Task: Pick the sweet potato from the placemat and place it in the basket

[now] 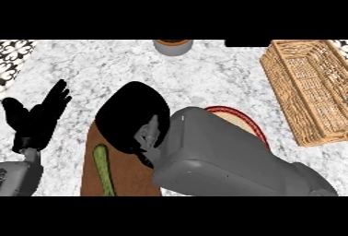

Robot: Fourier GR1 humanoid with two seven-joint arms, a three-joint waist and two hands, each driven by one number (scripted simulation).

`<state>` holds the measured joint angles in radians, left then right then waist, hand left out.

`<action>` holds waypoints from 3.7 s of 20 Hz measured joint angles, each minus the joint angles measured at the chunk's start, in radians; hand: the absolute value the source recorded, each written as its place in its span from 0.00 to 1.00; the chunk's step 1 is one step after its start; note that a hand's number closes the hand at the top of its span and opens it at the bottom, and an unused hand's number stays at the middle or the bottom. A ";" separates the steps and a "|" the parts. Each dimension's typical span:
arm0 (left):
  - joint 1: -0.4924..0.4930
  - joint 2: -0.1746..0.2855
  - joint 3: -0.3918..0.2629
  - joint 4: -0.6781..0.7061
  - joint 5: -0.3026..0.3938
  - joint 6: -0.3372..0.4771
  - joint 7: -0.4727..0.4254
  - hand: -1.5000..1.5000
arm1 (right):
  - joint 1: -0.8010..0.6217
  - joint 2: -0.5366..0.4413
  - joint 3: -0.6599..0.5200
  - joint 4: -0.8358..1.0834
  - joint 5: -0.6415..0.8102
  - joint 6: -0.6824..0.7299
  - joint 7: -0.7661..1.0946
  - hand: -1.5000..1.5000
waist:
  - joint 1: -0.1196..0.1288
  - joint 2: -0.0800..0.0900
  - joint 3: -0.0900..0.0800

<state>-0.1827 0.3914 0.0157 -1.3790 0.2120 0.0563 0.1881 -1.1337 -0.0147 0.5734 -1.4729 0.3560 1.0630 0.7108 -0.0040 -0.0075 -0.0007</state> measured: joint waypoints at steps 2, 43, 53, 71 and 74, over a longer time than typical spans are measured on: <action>-0.006 0.003 0.012 0.008 0.002 -0.006 0.000 0.50 | 0.023 -0.025 -0.048 -0.032 -0.037 0.033 0.002 0.00 | -0.003 0.001 0.000; -0.044 -0.065 0.086 0.010 -0.080 -0.071 0.035 0.50 | 0.482 -0.232 0.025 0.273 0.652 -0.489 -0.871 0.00 | 0.008 0.008 0.001; -0.030 -0.086 0.109 0.008 -0.106 -0.084 0.022 0.50 | 0.525 -0.209 -0.039 0.258 0.715 -0.429 -0.969 0.00 | 0.007 0.008 0.001; -0.038 -0.110 0.129 -0.015 -0.140 -0.102 0.050 0.50 | 0.588 -0.180 -0.034 0.367 0.961 -0.585 -1.070 1.00 | 0.009 0.008 0.001; -0.029 -0.115 0.135 -0.003 -0.145 -0.108 0.030 0.50 | 0.584 -0.175 -0.020 0.381 1.006 -0.614 -1.089 1.00 | 0.009 0.004 0.000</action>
<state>-0.2118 0.2769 0.1502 -1.3817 0.0672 -0.0513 0.2178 -0.5496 -0.1898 0.5532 -1.0923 1.3619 0.4489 -0.3782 0.0051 -0.0031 -0.0005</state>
